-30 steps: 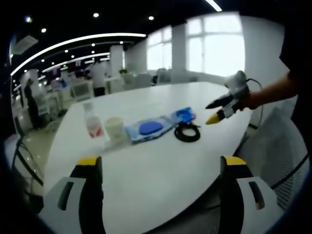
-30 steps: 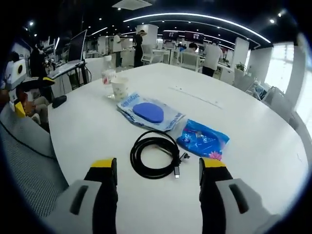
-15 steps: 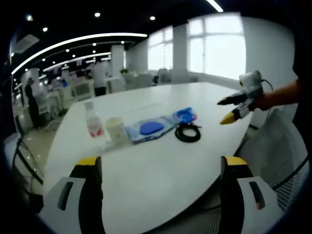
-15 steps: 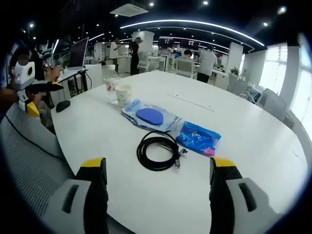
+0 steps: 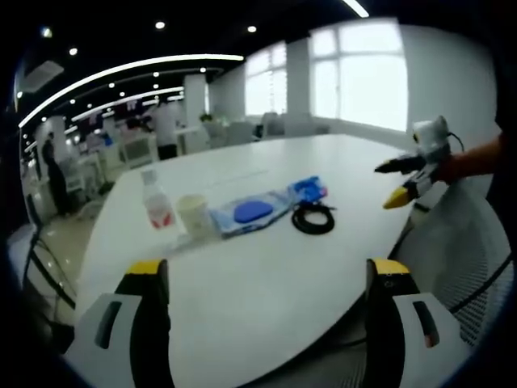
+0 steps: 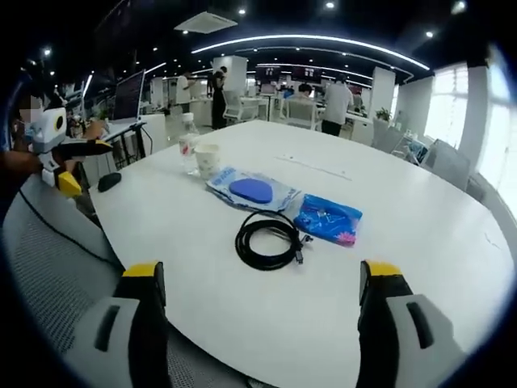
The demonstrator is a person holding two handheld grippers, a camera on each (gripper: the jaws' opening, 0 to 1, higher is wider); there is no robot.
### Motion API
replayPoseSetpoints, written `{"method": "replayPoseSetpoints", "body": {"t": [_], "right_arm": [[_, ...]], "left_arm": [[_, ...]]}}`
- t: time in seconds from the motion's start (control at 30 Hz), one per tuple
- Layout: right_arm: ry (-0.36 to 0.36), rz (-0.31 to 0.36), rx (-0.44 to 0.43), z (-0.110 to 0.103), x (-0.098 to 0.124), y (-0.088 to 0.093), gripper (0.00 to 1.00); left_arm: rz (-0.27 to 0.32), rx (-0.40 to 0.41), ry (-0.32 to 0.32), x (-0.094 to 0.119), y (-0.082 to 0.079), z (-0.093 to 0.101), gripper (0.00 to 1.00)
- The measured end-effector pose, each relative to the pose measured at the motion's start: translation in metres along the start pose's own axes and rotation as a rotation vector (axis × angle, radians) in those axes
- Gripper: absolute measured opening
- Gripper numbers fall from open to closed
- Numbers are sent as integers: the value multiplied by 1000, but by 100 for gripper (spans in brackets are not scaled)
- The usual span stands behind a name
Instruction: Arrange the tabletop items into an orderly group along one side of the table until the central work area is clear of visible clutter.
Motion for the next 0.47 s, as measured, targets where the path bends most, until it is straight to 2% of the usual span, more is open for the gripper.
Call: {"method": "replayPoseSetpoints", "body": {"t": [0.3, 0.47], "right_arm": [[8, 4, -30, -3, 17, 8, 100], [29, 28, -62, 0, 22, 9, 100]], "left_arm": [[14, 1, -13, 3, -2, -1, 99], [29, 15, -20, 7, -4, -1, 100]]}}
Point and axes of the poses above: the point that each gripper's makers call its tool centre point, and the gripper's own axes: x roughly backward along the fingers, z roughly to its right, y roughly out of its underside, the point moved 5 cm from there along x, roughly backward along the fingers, and after that the axes turned 4 degrees about y, right-handed, at the moved point
